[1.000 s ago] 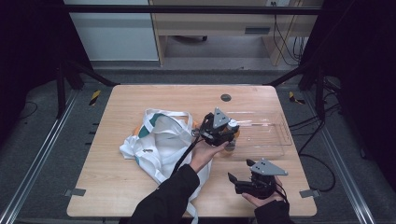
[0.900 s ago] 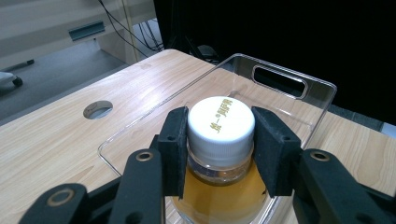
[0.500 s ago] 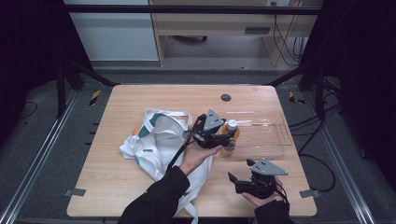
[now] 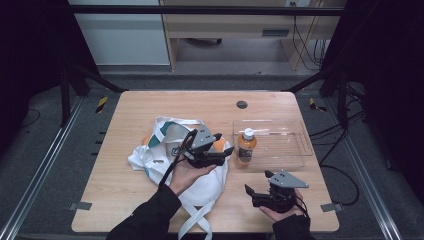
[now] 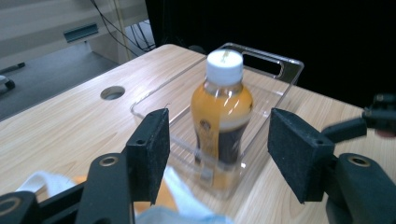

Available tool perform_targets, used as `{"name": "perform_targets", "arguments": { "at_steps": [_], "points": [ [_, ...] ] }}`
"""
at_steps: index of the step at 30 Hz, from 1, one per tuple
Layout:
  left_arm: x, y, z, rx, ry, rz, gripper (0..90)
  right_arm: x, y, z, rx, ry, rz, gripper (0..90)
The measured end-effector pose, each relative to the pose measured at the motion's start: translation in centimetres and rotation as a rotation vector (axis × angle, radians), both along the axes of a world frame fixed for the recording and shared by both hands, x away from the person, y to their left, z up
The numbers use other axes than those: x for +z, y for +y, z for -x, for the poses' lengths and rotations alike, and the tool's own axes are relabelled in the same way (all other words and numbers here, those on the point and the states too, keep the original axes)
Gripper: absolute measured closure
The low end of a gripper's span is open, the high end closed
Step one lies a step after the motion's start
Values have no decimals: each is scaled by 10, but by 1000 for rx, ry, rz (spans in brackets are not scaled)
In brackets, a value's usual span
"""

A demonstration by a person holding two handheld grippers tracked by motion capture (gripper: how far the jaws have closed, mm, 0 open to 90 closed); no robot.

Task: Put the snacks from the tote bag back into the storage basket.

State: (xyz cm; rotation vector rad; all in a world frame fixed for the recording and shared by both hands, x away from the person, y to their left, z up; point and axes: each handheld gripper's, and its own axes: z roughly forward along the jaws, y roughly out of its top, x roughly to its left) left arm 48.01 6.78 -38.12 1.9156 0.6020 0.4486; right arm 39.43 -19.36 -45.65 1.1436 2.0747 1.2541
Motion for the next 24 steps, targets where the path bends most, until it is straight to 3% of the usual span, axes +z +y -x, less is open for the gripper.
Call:
{"name": "perform_targets", "arguments": {
  "at_steps": [14,24],
  "points": [
    [-20,50,23,54,4,-17,352,0,0,0,-3,0,1,151],
    [-39,85,35,99,16,-51,321,0,0,0,-7,-2,4,151]
  ]
}}
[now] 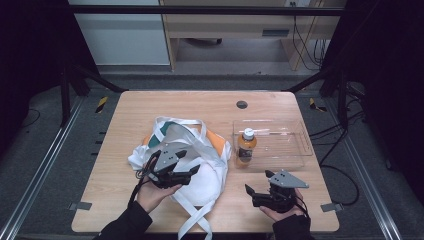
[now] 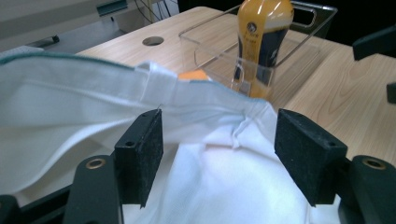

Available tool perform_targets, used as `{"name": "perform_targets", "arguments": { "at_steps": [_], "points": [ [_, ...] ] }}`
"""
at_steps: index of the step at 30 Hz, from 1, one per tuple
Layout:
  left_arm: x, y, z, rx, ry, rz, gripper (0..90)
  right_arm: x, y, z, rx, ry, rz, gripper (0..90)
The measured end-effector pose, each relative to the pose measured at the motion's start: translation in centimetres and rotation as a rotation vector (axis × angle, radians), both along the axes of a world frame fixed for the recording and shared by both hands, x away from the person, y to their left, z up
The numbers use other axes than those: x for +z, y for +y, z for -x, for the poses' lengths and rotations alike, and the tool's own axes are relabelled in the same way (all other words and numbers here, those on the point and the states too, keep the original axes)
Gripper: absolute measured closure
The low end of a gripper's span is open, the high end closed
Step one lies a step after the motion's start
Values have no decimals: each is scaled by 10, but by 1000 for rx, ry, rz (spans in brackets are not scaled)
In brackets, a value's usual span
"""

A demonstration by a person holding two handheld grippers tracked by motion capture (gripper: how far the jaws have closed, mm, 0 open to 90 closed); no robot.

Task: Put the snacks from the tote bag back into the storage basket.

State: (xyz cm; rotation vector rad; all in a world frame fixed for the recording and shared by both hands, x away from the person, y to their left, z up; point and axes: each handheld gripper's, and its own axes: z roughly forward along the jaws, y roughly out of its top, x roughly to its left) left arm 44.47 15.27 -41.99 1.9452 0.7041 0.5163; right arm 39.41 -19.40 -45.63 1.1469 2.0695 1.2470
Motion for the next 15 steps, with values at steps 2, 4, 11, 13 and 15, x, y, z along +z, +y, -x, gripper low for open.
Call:
{"name": "perform_targets", "arguments": {
  "at_steps": [2,4,11,13,15],
  "points": [
    [-3,4,1,6,4,1,314,0,0,0,-2,0,-2,150],
    [-8,12,4,17,8,-1,312,0,0,0,-2,0,-1,150],
    [-15,29,7,47,16,3,296,0,-1,0,-3,-3,1,150],
    [-15,32,8,50,21,5,290,0,-1,0,-4,-2,-1,150],
    [-17,37,10,49,26,2,285,0,-1,0,-4,-3,0,150]
  ]
}}
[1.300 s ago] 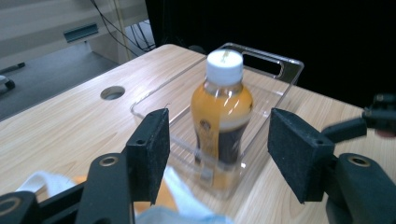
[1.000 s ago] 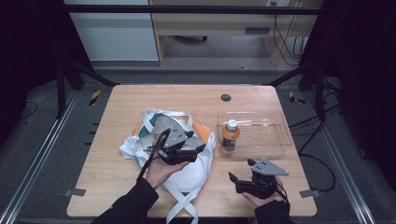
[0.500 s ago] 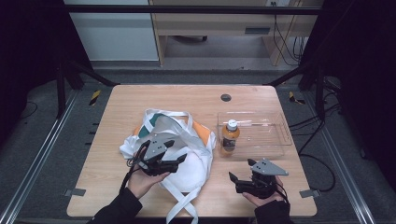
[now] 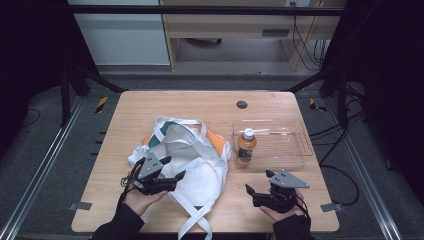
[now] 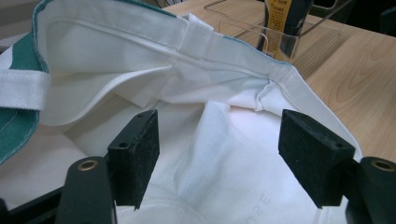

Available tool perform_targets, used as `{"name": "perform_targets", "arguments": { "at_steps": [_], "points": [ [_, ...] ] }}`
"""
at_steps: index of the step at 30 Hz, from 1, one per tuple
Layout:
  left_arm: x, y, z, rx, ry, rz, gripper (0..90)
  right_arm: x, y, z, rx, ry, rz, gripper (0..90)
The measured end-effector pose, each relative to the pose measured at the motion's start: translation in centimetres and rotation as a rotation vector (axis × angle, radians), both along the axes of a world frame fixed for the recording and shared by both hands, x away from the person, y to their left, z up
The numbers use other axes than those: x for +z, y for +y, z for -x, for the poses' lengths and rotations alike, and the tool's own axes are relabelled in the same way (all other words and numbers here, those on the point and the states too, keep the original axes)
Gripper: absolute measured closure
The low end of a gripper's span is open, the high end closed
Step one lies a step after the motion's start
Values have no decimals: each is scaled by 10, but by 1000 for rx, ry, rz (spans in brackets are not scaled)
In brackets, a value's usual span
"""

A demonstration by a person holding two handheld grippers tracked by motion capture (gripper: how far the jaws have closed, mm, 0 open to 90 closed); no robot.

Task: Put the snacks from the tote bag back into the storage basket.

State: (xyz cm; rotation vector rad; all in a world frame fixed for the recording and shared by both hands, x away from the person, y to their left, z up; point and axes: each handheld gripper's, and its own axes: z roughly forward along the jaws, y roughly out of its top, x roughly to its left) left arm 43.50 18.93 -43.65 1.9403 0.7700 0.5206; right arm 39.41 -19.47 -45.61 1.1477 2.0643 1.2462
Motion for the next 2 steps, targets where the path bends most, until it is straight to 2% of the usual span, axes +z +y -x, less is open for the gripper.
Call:
{"name": "perform_targets", "arguments": {
  "at_steps": [2],
  "points": [
    [-1,2,1,2,1,-2,282,0,0,0,0,0,0,150]
  ]
}}
